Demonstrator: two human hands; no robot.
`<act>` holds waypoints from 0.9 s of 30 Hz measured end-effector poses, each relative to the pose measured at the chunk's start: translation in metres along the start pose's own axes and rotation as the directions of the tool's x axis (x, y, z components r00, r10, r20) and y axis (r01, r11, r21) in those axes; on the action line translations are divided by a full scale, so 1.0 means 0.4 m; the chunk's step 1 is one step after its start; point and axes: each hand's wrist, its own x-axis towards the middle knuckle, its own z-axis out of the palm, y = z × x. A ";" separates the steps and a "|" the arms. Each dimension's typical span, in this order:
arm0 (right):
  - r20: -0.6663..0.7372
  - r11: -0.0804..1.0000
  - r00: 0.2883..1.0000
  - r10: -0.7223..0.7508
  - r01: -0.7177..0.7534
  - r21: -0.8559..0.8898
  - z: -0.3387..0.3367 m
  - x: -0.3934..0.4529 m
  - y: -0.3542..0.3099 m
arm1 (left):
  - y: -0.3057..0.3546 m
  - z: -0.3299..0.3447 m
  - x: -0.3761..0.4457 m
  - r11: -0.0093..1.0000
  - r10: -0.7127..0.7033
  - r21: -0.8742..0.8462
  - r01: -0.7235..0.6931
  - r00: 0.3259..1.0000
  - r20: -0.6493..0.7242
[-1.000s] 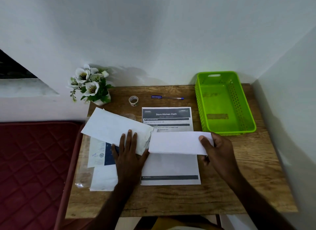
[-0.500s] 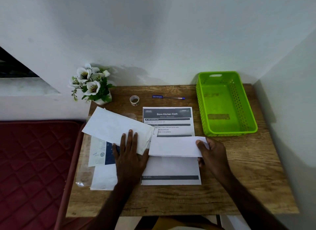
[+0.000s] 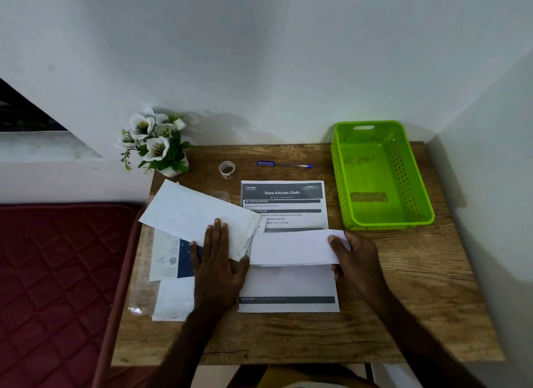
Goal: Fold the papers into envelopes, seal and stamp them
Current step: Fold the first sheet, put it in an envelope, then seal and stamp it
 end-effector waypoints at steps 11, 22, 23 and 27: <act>0.032 0.999 0.998 -0.047 0.047 0.000 -0.010 0.003 -0.017 | 0.000 0.002 -0.001 1.000 -0.005 -0.011 0.005 1.000 -0.011; 0.047 0.998 0.997 -0.056 0.055 0.015 0.013 0.020 0.000 | -0.005 0.005 -0.001 1.000 0.000 -0.009 0.000 1.000 -0.025; 0.043 0.998 0.998 -0.053 0.053 0.018 0.018 0.024 0.004 | -0.007 0.005 -0.001 1.000 0.001 -0.010 -0.001 1.000 -0.021; -0.003 0.997 0.998 -0.069 0.069 0.019 0.040 0.034 0.011 | -0.011 0.003 -0.001 1.000 0.008 -0.013 -0.008 1.000 0.007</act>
